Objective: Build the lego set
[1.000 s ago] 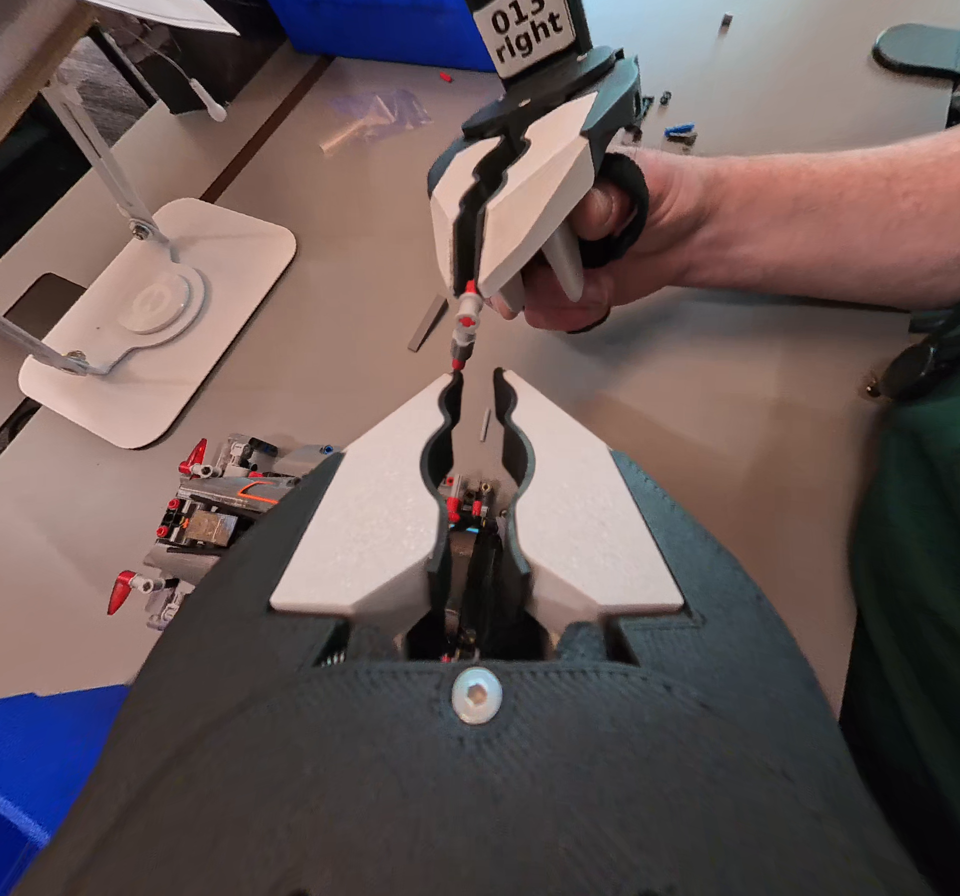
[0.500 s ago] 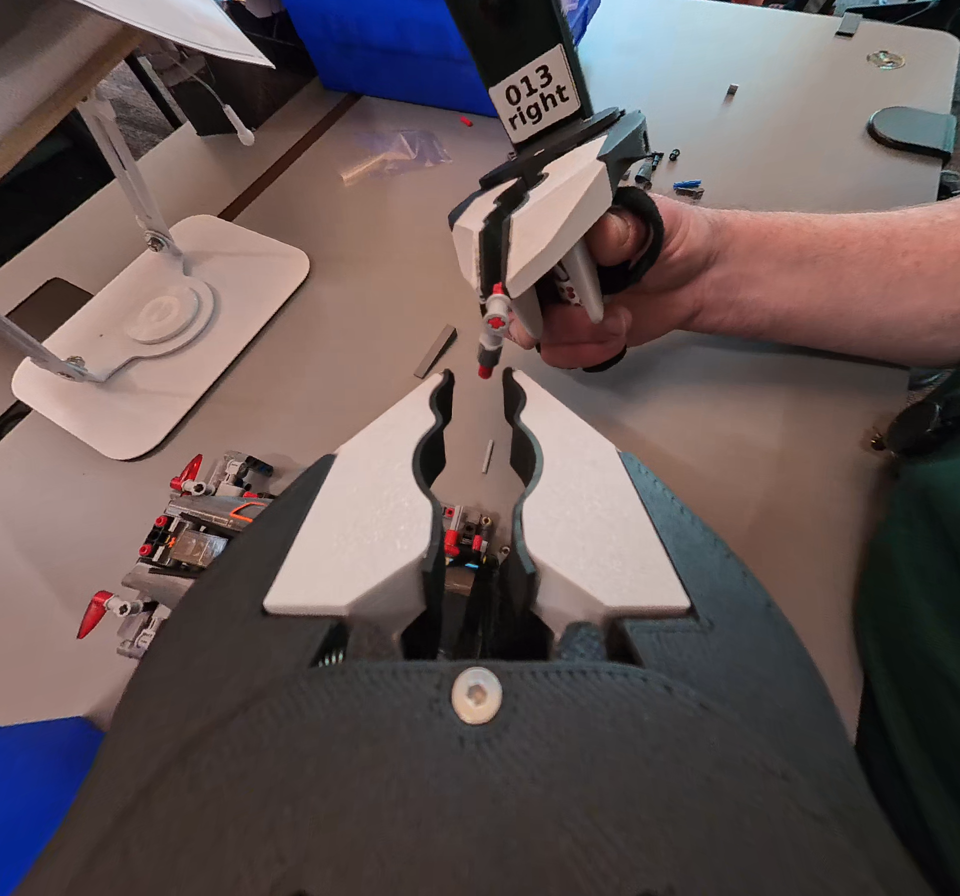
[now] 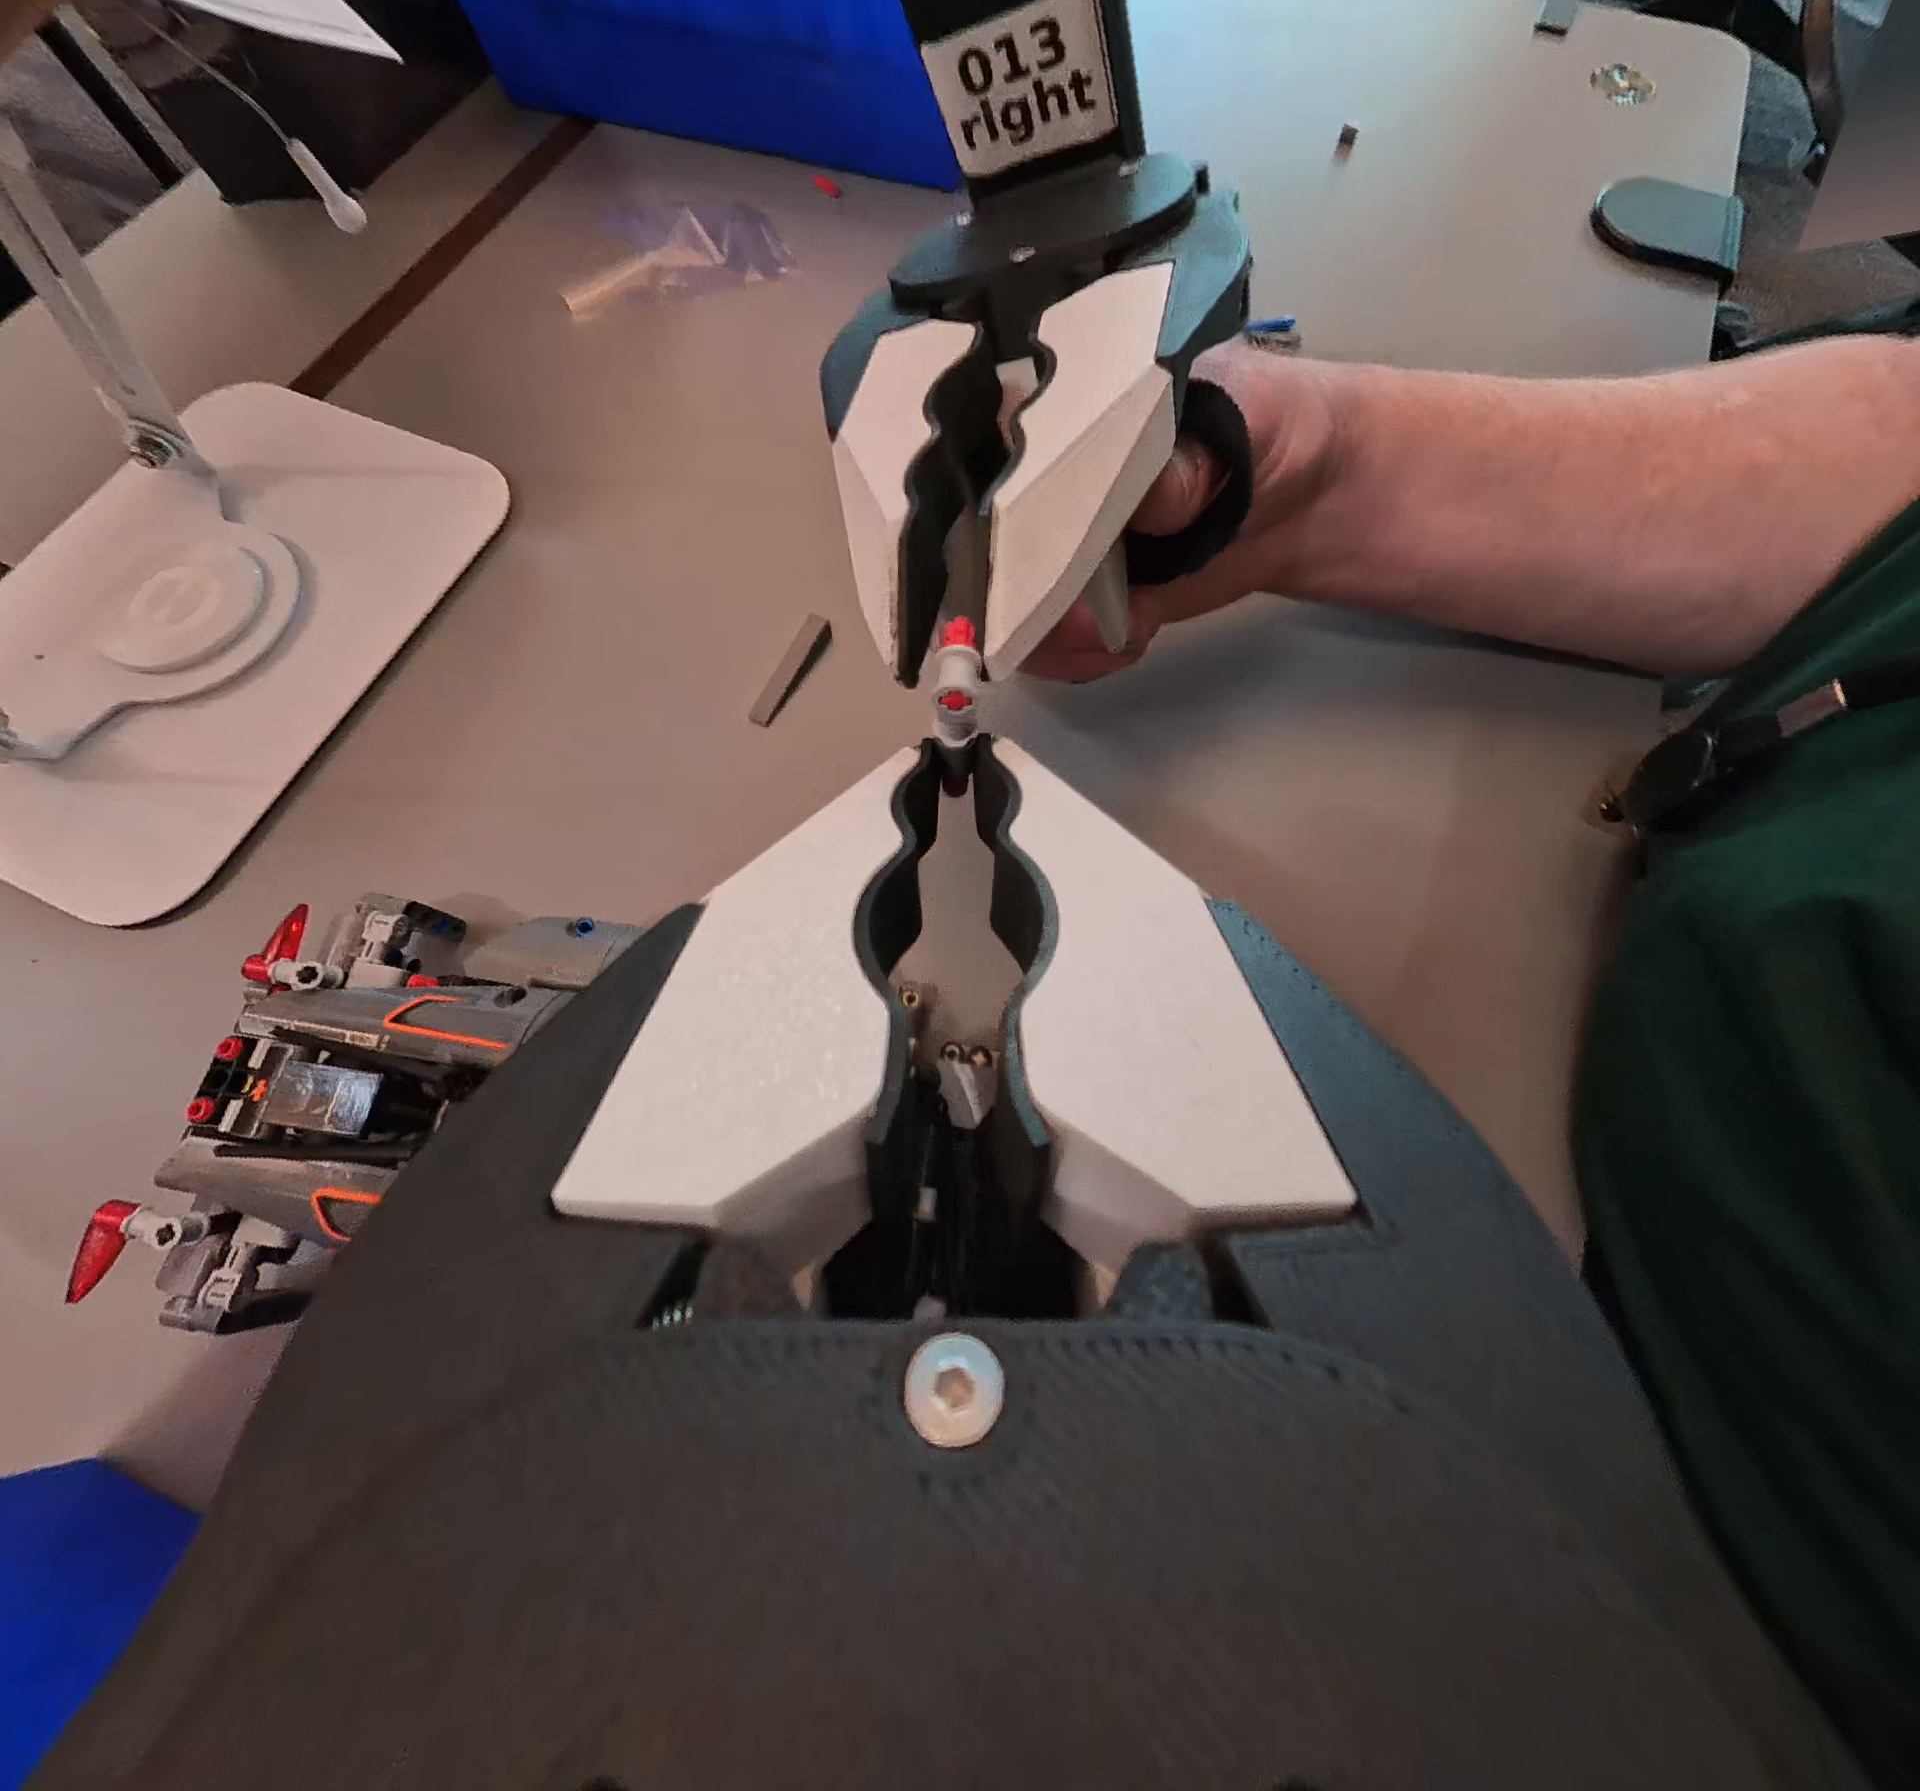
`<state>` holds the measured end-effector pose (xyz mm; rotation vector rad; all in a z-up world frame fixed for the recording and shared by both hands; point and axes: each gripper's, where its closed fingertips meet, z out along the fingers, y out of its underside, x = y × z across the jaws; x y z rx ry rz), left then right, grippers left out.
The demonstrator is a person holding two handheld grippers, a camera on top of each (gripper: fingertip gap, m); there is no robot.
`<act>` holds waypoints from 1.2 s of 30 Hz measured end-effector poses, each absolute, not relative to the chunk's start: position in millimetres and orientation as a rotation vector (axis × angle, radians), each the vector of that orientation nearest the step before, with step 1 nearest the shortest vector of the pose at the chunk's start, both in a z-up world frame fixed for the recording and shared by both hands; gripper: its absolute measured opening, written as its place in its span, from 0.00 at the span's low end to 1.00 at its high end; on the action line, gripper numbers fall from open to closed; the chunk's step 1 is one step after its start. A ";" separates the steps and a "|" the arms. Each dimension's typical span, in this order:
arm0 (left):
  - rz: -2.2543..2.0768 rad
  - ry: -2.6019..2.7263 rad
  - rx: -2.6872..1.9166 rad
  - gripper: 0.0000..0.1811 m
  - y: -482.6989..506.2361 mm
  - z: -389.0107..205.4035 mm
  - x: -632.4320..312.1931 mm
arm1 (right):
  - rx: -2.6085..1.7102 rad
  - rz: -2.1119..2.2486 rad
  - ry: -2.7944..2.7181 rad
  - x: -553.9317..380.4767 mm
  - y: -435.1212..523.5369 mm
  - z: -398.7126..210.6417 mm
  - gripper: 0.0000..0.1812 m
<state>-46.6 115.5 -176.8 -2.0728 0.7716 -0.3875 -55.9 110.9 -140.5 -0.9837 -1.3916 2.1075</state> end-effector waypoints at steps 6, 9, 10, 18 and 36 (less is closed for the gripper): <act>-0.412 0.807 -2.161 0.03 105.9 -188.5 -46.4 | -0.971 2.046 -1.509 -55.9 98.6 -149.0 0.02; -0.419 0.809 -2.181 0.03 103.8 -193.1 -46.4 | -0.981 2.007 -1.550 -56.6 97.0 -154.0 0.02; -0.415 0.810 -2.183 0.03 103.4 -193.6 -46.6 | -0.981 2.002 -1.554 -56.6 96.7 -154.4 0.02; -0.414 0.859 -2.261 0.03 92.1 -206.3 -44.3 | -0.967 1.905 -1.685 -56.1 85.6 -168.0 0.04; -0.417 0.809 -2.263 0.03 88.2 -212.4 -48.7 | -0.991 1.858 -1.747 -57.8 82.2 -177.5 0.03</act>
